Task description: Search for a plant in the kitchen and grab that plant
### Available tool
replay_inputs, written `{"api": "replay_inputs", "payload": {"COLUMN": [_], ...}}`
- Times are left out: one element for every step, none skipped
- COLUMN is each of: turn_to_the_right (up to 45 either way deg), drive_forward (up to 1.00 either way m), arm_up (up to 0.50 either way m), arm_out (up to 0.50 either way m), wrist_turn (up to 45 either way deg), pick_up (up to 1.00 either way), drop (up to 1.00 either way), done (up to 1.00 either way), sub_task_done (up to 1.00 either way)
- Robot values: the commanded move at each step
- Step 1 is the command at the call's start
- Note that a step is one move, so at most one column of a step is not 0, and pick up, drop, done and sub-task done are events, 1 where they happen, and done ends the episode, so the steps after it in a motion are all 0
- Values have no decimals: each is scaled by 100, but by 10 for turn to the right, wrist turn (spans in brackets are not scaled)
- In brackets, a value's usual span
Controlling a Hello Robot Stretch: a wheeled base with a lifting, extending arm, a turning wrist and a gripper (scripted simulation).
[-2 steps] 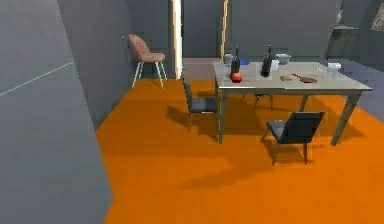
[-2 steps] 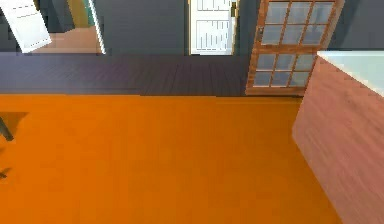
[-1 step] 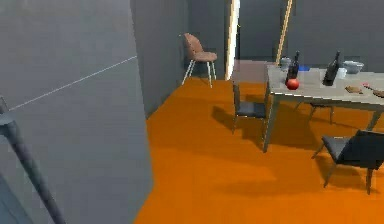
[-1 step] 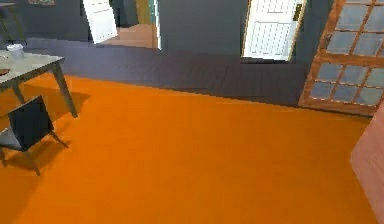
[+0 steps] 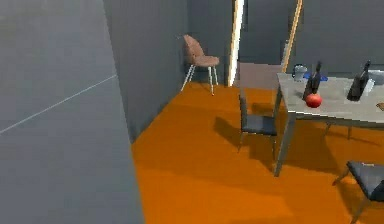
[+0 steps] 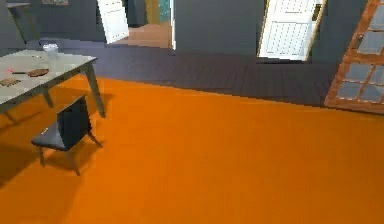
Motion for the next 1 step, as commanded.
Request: {"api": "replay_inputs", "payload": {"turn_to_the_right": [-450], "drive_forward": [0], "arm_up": [0], "arm_out": [0], "wrist_turn": [0], "pick_up": [0], "drop": [0], "done": [0], "sub_task_done": [0]}}
